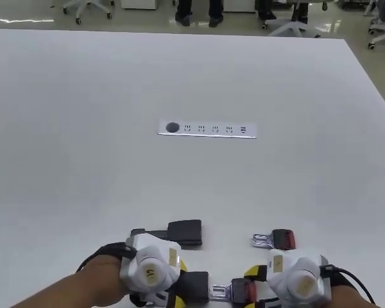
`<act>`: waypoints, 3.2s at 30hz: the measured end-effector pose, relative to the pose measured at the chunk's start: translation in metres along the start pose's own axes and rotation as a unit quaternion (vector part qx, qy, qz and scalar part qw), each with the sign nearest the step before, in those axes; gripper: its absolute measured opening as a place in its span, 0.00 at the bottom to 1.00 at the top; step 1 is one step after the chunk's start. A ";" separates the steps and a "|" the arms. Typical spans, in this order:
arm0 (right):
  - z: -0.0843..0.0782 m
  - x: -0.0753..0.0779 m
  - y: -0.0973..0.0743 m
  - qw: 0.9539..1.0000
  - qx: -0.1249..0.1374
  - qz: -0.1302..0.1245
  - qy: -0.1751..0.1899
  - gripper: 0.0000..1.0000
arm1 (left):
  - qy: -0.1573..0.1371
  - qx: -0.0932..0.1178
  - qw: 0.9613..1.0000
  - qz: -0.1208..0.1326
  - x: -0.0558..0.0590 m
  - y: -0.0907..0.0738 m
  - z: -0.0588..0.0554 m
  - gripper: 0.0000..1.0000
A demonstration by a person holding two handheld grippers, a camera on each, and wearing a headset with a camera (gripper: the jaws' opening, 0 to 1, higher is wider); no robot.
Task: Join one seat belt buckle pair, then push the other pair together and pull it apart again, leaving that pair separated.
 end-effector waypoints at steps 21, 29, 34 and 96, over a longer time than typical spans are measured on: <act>0.010 0.001 0.008 1.000 0.015 0.007 0.005 0.33 | 0.014 -0.007 1.000 -0.007 0.002 -0.001 0.004 0.34; 0.014 0.006 0.008 1.000 0.016 0.014 0.006 0.33 | 0.018 -0.010 1.000 -0.012 0.000 -0.002 0.002 0.33; 0.013 0.006 0.008 1.000 0.017 0.013 0.006 0.32 | 0.018 -0.009 1.000 -0.014 0.000 -0.002 0.001 0.33; 0.022 0.001 0.010 1.000 0.029 -0.005 -0.002 0.32 | -0.018 0.020 1.000 0.009 0.003 -0.003 -0.004 0.33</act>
Point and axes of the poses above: the centre of the closed fingertips' face, and the gripper's own axes: y roughly forward along the fingers, x roughly to its right, z roughly out of its top, the point moved 9 cm from there along -y, roughly backward along the fingers, and after that the axes turned 3 degrees about z, right-handed, at the moved point
